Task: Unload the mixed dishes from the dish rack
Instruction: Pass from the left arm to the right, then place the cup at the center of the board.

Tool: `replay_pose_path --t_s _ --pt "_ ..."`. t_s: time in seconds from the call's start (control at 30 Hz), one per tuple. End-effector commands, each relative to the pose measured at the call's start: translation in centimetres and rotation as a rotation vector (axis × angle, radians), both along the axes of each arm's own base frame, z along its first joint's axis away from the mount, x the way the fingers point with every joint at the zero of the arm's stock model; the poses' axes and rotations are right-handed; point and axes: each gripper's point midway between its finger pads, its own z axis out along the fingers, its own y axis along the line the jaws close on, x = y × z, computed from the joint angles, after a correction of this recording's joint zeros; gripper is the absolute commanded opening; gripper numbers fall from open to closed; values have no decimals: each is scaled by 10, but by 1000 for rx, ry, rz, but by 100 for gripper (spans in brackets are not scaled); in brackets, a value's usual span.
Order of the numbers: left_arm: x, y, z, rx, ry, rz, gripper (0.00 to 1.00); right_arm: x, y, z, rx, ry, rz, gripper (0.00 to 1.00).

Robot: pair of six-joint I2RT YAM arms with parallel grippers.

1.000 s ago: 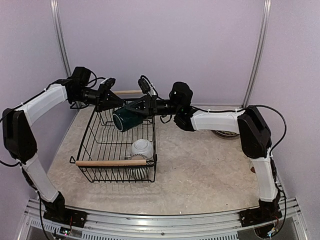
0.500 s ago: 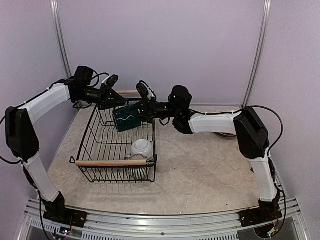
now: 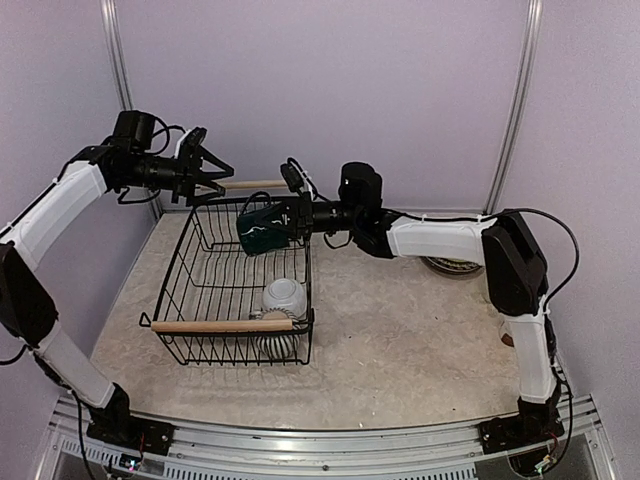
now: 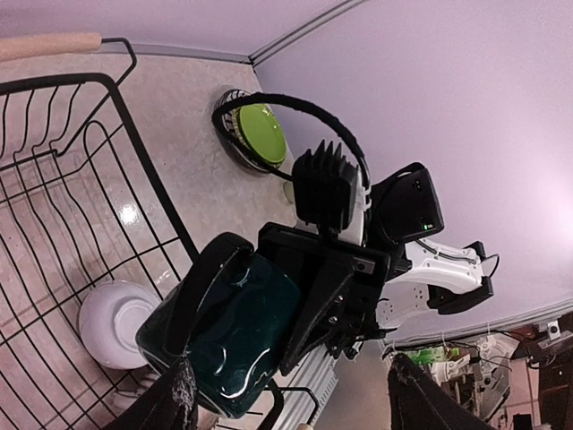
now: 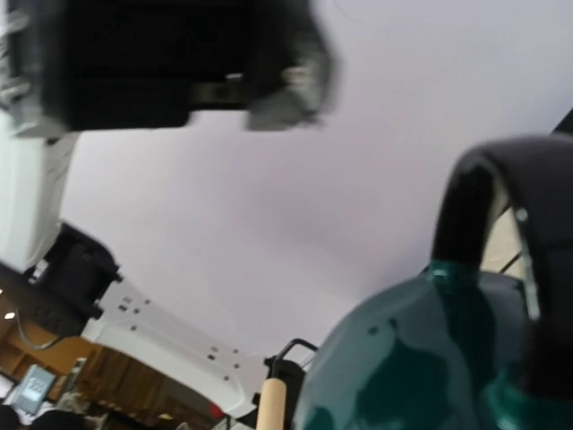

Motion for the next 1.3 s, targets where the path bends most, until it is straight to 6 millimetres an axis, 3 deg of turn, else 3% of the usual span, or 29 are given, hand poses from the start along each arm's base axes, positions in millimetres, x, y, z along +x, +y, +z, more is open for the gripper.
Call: replay_pose_path --t_s 0.0,0.17,0.37,0.47,0.6,0.63,0.7,0.87,0.97,1.07,1.27 --pt "-8 10 30 19 -136 74 71 -11 -24 83 83 -221 -67 0" --pt "-9 16 36 38 -177 118 78 -4 -48 83 -30 -272 -167 0" --pt "-5 19 30 51 -174 145 89 16 -107 58 -303 -348 -406 0" --pt "-1 19 26 56 -167 157 94 24 -150 34 -486 -357 -562 0" --pt "4 20 21 89 -181 191 97 26 -225 1 -723 -307 -788 0" --pt "4 21 22 95 -188 199 98 27 -244 -15 -796 -282 -839 0" --pt "5 21 21 107 -198 211 98 22 -285 -36 -914 -236 -939 0" --pt "6 22 22 126 -213 242 99 5 -354 -76 -1107 -107 -1064 0" --pt "6 24 22 138 -208 260 99 1 -383 -98 -1138 -15 -1085 0" --pt "5 27 20 152 -208 277 99 1 -398 -117 -1151 43 -1080 0" --pt "4 44 16 218 -227 364 99 11 -412 -152 -1231 114 -1046 0"
